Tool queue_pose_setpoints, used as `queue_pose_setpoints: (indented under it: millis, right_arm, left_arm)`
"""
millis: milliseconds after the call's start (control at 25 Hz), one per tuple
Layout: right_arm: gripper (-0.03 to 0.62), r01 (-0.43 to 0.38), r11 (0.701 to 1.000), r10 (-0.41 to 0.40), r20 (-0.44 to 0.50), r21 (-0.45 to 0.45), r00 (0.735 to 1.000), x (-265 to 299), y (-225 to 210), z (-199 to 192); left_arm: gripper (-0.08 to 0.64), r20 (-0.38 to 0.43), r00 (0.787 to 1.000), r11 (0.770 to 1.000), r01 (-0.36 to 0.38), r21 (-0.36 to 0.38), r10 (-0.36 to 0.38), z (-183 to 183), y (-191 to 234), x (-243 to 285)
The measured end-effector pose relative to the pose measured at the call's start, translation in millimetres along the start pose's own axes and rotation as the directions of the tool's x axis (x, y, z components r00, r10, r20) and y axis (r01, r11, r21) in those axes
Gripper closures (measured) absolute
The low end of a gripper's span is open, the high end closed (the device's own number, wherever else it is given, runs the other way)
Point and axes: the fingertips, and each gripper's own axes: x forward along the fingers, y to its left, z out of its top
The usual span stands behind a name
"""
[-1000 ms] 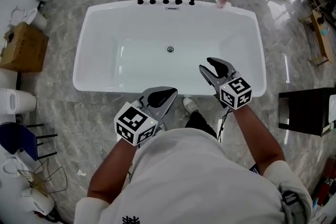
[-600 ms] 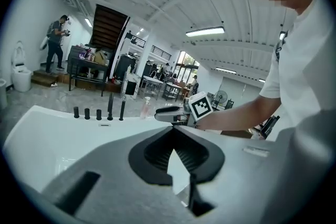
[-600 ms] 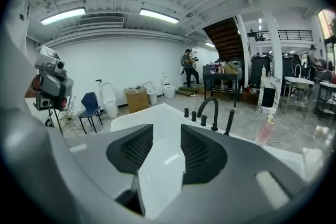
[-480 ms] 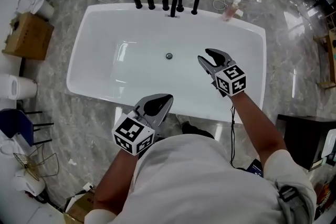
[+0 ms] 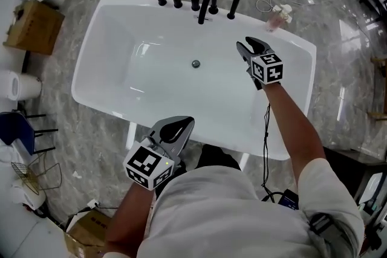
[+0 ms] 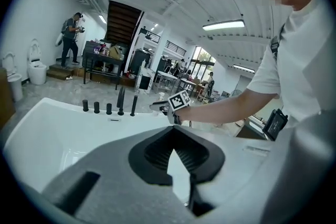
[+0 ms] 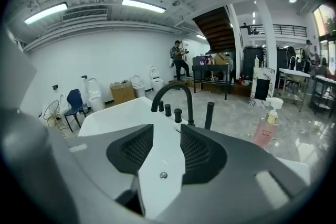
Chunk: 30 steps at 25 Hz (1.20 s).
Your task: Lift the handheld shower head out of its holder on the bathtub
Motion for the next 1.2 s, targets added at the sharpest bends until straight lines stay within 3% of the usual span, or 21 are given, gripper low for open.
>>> queue_pose_setpoints:
  millis: [760, 1000, 1200]
  right_arm:
    - [0.399, 0.127, 0.992, -0.124, -0.101, 0.018, 0.987, 156, -125, -22]
    - [0.376, 0.144, 0.98, -0.129, -0.108, 0.138, 0.986, 193, -145, -26]
    - [0.371, 0.201, 0.967, -0.184, -0.12, 0.156, 0.976, 210, -166, -26]
  left_arm:
    - [0.554, -0.076, 0.997, 1.0, -0.03, -0.004, 0.029, -24, 59, 55]
    - [0.554, -0.074, 0.997, 0.998, -0.04, -0.049, 0.036, -34, 72, 59]
    - [0.554, -0.092, 0.995, 0.997, -0.047, -0.068, 0.041, -46, 80, 60]
